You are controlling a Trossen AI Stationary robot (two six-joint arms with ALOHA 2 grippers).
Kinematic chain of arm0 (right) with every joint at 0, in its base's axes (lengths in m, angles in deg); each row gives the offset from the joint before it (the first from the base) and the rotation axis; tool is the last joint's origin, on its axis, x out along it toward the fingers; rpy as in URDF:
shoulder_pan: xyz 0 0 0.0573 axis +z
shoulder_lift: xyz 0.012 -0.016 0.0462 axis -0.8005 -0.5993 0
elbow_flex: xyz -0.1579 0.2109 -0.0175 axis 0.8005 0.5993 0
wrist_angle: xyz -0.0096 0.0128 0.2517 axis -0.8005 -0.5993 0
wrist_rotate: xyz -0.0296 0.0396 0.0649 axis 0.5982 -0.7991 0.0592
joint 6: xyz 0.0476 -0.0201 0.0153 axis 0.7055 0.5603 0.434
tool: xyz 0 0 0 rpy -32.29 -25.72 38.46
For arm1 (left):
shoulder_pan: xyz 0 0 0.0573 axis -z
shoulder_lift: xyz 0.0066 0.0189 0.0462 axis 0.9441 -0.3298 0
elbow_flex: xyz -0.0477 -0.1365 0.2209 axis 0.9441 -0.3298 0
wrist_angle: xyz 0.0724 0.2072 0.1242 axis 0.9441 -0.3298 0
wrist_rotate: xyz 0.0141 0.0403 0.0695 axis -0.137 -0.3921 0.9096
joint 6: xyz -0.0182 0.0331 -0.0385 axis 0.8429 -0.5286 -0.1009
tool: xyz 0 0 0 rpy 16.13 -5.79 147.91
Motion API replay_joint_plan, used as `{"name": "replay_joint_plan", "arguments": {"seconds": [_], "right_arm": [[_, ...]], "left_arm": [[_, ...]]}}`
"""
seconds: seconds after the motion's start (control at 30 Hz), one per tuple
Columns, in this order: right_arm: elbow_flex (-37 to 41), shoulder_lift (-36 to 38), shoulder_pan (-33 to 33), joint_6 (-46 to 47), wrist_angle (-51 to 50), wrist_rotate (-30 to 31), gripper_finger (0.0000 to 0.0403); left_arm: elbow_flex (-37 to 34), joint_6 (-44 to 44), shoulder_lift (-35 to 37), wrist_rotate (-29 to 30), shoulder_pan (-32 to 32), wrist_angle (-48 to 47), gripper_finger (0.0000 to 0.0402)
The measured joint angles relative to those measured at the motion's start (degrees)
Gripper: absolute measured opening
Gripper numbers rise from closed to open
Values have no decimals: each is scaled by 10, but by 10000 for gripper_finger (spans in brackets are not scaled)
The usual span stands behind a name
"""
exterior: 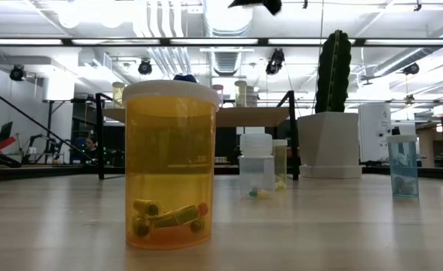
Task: Pick and place medicine bottles onto shelf by color
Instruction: Put the yellow pill bottle on the shelf
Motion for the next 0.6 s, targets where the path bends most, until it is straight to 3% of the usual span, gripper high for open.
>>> {"name": "replay_joint_plan", "arguments": {"seconds": [0.07,0.13,0.2,0.27,0.43,0.6], "right_arm": [[-27,0,1,45,-30,-132,159],[-42,0,12,103,-50,-229,149],[-54,0,28,164,-80,-290,139],[-65,0,47,214,-123,-308,133],[-68,0,94,285,-183,-244,130],[-50,-2,134,311,-183,-189,127]], "left_arm": [[1,161,-17,-96,0,-63,221],[1,324,-36,-242,0,-105,221],[2,437,-66,-394,1,-109,221],[9,485,-101,-485,10,-126,216],[47,491,-162,-556,20,-230,194],[138,490,-200,-567,39,-338,169]]}}
